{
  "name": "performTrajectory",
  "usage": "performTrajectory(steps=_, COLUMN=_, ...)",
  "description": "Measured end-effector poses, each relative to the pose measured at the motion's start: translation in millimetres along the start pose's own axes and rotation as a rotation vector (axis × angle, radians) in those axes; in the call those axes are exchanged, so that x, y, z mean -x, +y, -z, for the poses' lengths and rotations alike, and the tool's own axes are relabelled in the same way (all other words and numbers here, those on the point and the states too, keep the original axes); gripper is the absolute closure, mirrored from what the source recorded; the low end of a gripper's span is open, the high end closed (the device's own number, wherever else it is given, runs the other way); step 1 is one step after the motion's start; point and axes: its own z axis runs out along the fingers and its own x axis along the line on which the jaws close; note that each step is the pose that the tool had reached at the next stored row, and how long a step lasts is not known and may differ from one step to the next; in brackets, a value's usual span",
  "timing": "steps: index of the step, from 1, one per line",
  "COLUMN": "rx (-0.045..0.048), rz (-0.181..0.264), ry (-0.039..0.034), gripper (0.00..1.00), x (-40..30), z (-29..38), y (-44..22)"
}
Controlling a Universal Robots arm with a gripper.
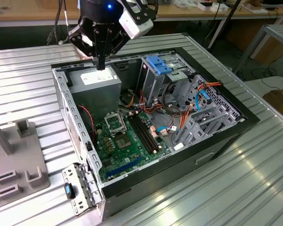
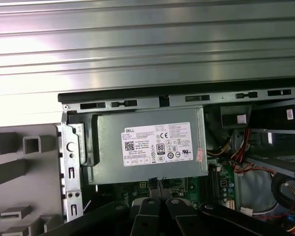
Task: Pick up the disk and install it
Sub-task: 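Reach for the disk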
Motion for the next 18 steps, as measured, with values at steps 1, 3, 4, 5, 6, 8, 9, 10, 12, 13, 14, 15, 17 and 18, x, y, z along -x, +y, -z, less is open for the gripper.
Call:
performTrajectory(steps=1, rx=0.0000, rz=0.000, ry=0.0000, gripper=0.89, x=-2.5, z=0.1, y=-0.2)
performTrajectory(steps=3, rx=0.0000, rz=0.000, ry=0.0000, gripper=0.89, x=-8.6, z=0.2, y=-0.6)
performTrajectory(steps=4, rx=0.0000, rz=0.000, ry=0.0000, gripper=0.89, x=-9.1, z=0.2, y=-0.6)
performTrajectory(steps=5, rx=-0.0001, rz=0.000, ry=0.0001, gripper=0.89, x=-9.2, z=0.3, y=-0.7)
performTrajectory(steps=6, rx=0.0000, rz=0.000, ry=0.0001, gripper=0.89, x=-9.3, z=0.3, y=-0.7)
performTrajectory(steps=8, rx=0.0000, rz=0.000, ry=0.0000, gripper=0.89, x=-9.6, z=0.3, y=-0.7)
performTrajectory(steps=9, rx=0.0000, rz=0.000, ry=0.0000, gripper=0.89, x=-10.5, z=0.3, y=-0.8)
performTrajectory(steps=10, rx=-0.0001, rz=0.000, ry=0.0001, gripper=0.89, x=-14.2, z=0.4, y=-1.1)
performTrajectory(steps=12, rx=0.0000, rz=0.000, ry=0.0000, gripper=0.89, x=-19.2, z=0.5, y=-1.4)
performTrajectory(steps=13, rx=0.0000, rz=0.000, ry=-0.0001, gripper=0.89, x=-20.5, z=0.5, y=-1.5)
performTrajectory(steps=14, rx=0.0001, rz=0.000, ry=0.0000, gripper=0.89, x=-21.0, z=0.5, y=-1.5)
performTrajectory(steps=15, rx=0.0000, rz=0.000, ry=0.0001, gripper=0.89, x=-21.5, z=0.6, y=-1.6)
performTrajectory(steps=17, rx=0.0000, rz=0.000, ry=0.0000, gripper=0.89, x=-21.9, z=0.6, y=-1.6)
performTrajectory(steps=18, rx=0.0000, rz=0.000, ry=0.0001, gripper=0.89, x=-22.0, z=0.6, y=-1.6)
